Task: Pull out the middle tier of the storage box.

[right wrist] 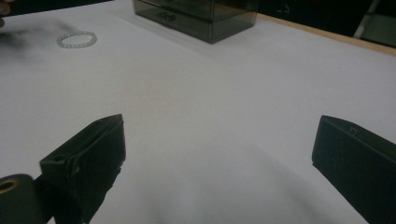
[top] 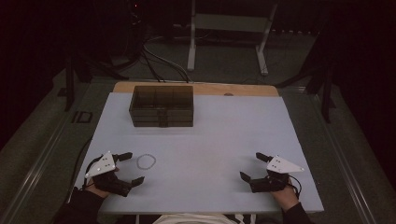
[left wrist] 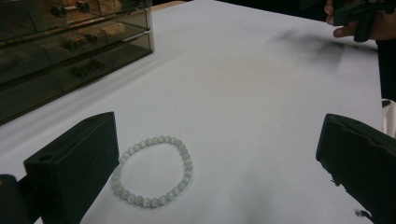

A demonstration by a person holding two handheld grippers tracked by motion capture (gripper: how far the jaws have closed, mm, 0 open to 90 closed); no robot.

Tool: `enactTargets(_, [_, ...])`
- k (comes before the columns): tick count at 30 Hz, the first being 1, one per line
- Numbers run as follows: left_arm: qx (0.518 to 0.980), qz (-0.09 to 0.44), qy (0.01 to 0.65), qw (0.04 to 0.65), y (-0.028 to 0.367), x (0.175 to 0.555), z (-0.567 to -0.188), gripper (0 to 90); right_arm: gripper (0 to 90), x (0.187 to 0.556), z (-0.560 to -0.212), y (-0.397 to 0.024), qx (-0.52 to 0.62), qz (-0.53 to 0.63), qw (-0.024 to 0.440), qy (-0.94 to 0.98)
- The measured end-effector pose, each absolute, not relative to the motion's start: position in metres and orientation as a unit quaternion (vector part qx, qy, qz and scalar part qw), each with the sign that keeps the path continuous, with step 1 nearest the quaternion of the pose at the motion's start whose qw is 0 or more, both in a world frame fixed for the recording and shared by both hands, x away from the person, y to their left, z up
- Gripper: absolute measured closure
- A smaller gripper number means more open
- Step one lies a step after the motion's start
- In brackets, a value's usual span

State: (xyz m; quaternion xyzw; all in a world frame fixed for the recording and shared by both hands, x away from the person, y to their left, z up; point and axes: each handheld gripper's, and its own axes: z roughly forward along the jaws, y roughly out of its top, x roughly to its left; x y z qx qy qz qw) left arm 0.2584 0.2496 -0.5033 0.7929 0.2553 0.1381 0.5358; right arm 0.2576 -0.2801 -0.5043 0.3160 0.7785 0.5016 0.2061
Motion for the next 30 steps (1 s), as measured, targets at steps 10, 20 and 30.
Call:
enactTargets(10, [0.805,0.135,0.246,0.523,0.246,0.258,-0.505,0.7,2.5,0.256,-0.503,-0.280,0.310,0.509,0.203,0.777])
enactTargets(20, [0.817,0.138,0.226,0.512,0.239,0.255,-0.503,0.7,2.5,0.255,-0.502,-0.277,0.306,0.507,0.201,0.781])
enactTargets(30, [0.819,0.126,0.208,0.519,0.234,0.253,-0.497,0.7,2.6,0.254,-0.501,-0.277,0.302,0.513,0.204,0.777])
